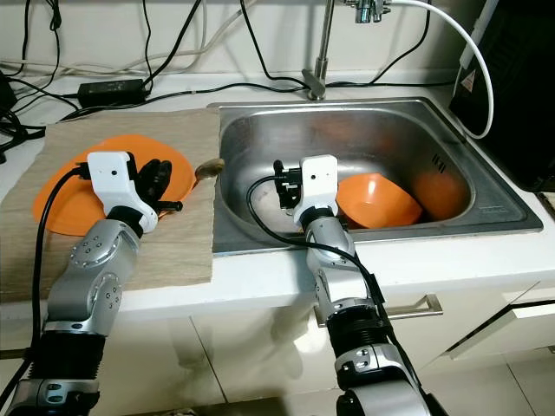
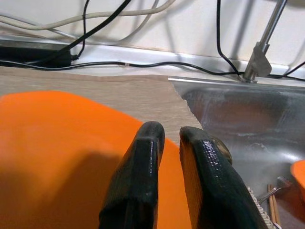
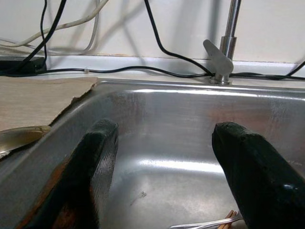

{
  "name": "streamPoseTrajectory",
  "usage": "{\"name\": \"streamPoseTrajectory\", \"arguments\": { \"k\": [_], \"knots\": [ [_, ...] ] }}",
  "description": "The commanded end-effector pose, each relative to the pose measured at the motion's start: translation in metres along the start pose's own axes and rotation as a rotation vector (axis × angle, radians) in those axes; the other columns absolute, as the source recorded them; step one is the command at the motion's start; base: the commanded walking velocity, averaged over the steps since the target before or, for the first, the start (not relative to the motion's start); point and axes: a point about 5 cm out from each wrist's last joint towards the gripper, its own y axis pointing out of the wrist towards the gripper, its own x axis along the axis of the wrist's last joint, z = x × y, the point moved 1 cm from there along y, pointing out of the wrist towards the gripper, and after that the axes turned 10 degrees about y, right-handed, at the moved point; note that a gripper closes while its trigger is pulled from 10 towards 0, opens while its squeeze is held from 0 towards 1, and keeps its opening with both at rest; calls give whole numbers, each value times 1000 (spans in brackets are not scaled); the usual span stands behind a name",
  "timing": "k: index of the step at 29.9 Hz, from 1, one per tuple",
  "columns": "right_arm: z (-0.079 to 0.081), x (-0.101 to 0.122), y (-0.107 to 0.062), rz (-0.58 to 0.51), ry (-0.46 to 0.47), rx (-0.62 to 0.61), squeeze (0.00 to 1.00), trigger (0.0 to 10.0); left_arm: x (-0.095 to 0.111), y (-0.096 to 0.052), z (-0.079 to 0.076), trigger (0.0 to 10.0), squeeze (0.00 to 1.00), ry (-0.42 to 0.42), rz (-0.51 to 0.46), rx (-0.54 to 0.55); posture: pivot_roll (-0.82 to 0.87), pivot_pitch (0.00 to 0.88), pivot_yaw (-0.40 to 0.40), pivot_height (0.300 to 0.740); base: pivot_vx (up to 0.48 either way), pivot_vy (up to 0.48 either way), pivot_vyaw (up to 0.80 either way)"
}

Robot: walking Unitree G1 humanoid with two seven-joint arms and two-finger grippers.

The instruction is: Kitchen organization

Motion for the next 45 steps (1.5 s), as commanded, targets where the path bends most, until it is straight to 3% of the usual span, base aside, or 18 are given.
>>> {"name": "streamPoseTrajectory", "arguments": {
  "k": [1,33,34,45],
  "knots": [
    [0,6,4,-20,-11,5,0,10000,0,2,-1,10000,0,15,6,-10,-30,0,39,740,0,0,0],
    [-1,7,5,-26,-12,-1,0,10000,-2,4,-2,10000,0,23,16,-10,-35,0,38,740,0,0,0],
    [-1,7,5,-26,-12,-1,0,10000,-2,4,-1,10000,1000,31,15,-9,-35,0,38,740,0,0,0],
    [-1,7,5,-24,-11,-2,0,10000,-2,3,-2,10000,1000,30,16,-8,-34,0,39,740,0,0,0]
  ]
}}
